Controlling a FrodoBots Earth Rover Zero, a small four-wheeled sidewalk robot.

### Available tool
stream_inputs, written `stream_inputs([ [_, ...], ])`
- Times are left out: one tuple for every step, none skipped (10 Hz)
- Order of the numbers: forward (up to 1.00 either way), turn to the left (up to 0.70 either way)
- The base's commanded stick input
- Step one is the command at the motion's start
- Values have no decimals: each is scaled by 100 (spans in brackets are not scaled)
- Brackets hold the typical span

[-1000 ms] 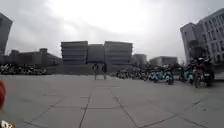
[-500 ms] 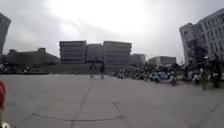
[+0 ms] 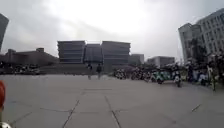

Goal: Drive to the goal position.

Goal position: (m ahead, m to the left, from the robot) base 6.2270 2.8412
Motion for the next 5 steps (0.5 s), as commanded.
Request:
stream_inputs([
  [100,0],
  [100,0],
  [100,0],
  [100,0],
  [100,0],
])
